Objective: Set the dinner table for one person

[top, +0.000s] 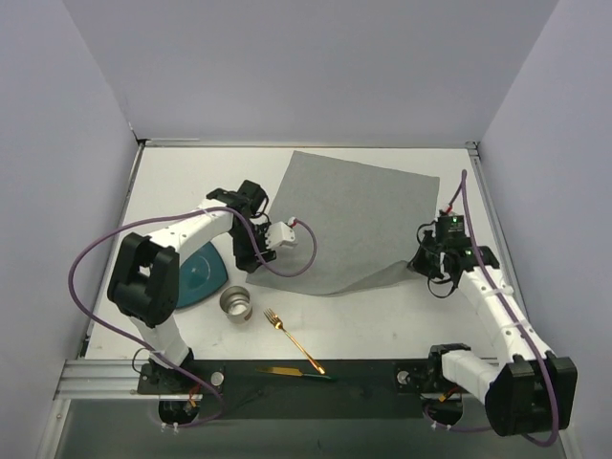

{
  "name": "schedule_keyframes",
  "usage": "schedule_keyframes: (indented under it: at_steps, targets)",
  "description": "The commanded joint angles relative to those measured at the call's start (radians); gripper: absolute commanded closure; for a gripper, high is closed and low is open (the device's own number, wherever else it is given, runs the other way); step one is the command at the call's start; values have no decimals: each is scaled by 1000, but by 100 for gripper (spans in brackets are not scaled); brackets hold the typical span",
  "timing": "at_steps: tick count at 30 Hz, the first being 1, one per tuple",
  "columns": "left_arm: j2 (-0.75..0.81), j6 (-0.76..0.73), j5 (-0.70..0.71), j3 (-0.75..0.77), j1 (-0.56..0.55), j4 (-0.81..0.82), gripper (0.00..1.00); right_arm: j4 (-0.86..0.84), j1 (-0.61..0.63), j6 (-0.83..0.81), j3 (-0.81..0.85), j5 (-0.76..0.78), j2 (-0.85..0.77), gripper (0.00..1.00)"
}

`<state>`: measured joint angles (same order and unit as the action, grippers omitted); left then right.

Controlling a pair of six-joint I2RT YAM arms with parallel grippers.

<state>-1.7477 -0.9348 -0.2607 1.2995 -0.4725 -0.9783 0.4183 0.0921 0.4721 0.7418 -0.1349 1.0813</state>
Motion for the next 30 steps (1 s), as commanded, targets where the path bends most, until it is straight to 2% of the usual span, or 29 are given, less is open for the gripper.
schedule_keyframes:
  at_steps: [1, 5, 6, 9, 11, 14, 17, 19, 24, 27, 30]
  targets:
    - [20, 83, 0, 15, 5, 118, 37, 114, -5, 141, -83, 79, -162, 100]
    - [19, 96, -28, 40, -6, 113, 37, 158, -2, 235, -203, 104, -328, 86]
    - [17, 99, -29, 41, -6, 112, 37, 174, 0, 262, -211, 106, -381, 75]
    - [16, 100, -32, 52, -6, 98, 37, 256, 0, 307, -208, 126, -464, 57]
    - [17, 99, -28, 60, -6, 73, 37, 344, -2, 373, -187, 197, -495, 53]
    - [42, 114, -6, 64, 3, 58, 37, 410, -2, 382, -116, 289, -556, 53]
    - [63, 166, 28, 67, 32, 69, 37, 367, -2, 349, -88, 346, -566, 52]
    - [65, 204, 23, 83, 58, 73, 37, 283, 1, 303, -100, 292, -529, 53]
    - [79, 320, -35, 101, 216, 53, 37, 183, 14, 249, -110, 144, -276, 55]
    - [108, 350, -58, 84, 293, 18, 37, 143, 99, 229, -76, 156, -190, 55]
    - [184, 370, -100, 29, 351, 10, 36, 107, 263, 211, -16, 208, -138, 55]
